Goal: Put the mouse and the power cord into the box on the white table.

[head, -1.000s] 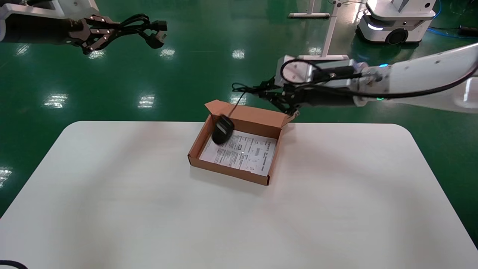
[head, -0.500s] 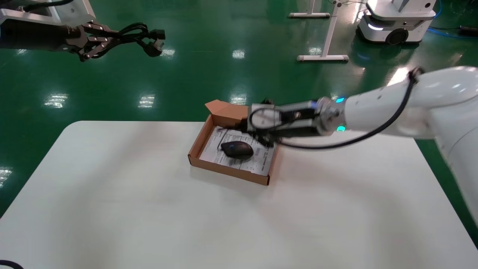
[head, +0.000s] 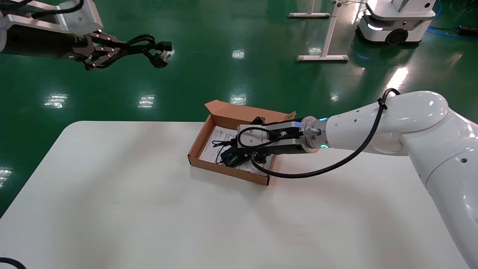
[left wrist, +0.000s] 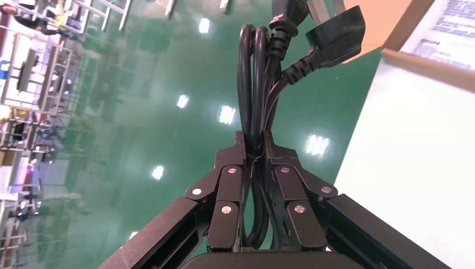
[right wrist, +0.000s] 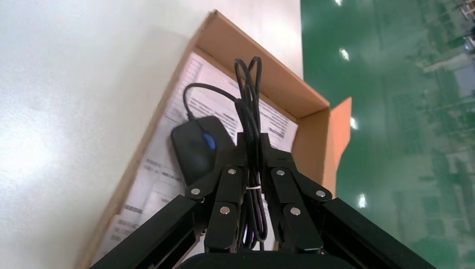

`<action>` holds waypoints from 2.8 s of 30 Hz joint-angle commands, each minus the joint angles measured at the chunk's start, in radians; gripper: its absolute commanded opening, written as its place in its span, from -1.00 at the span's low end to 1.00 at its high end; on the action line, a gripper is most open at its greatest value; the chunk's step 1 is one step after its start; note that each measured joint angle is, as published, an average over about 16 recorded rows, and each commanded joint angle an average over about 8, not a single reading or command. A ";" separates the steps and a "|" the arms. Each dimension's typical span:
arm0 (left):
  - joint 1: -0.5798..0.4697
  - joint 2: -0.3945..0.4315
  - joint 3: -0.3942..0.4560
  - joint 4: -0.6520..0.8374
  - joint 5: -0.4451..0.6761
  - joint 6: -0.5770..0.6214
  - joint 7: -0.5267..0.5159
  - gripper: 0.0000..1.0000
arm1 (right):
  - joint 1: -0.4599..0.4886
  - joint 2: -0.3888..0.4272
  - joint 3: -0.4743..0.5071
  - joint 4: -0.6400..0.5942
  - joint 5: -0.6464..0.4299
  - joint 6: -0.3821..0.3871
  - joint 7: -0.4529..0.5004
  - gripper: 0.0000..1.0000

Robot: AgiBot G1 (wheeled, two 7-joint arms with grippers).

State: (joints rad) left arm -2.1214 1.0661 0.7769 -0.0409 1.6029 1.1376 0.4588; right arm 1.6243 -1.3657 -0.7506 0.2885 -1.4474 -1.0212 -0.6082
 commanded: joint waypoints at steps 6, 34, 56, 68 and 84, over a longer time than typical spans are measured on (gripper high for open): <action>0.027 0.034 0.011 -0.001 0.014 0.028 -0.004 -1.00 | -0.009 0.002 -0.048 0.029 0.028 0.063 0.027 1.00; 0.339 0.294 -0.019 -0.104 -0.062 -0.160 0.154 -1.00 | 0.139 0.317 -0.099 -0.035 0.121 -0.217 0.073 1.00; 0.398 0.292 0.023 -0.204 -0.094 -0.171 0.116 1.00 | 0.110 0.369 -0.089 0.020 0.141 -0.228 0.129 1.00; 0.499 0.175 -0.059 -0.367 -0.216 -0.089 -0.003 1.00 | 0.011 0.425 -0.006 0.164 0.226 -0.264 0.228 1.00; 0.674 -0.026 -0.198 -0.645 -0.425 0.053 -0.207 1.00 | -0.165 0.529 0.144 0.425 0.380 -0.330 0.407 1.00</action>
State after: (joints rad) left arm -1.4481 1.0409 0.5789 -0.6860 1.1784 1.1908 0.2516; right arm 1.4598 -0.8373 -0.6069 0.7136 -1.0677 -1.3509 -0.2019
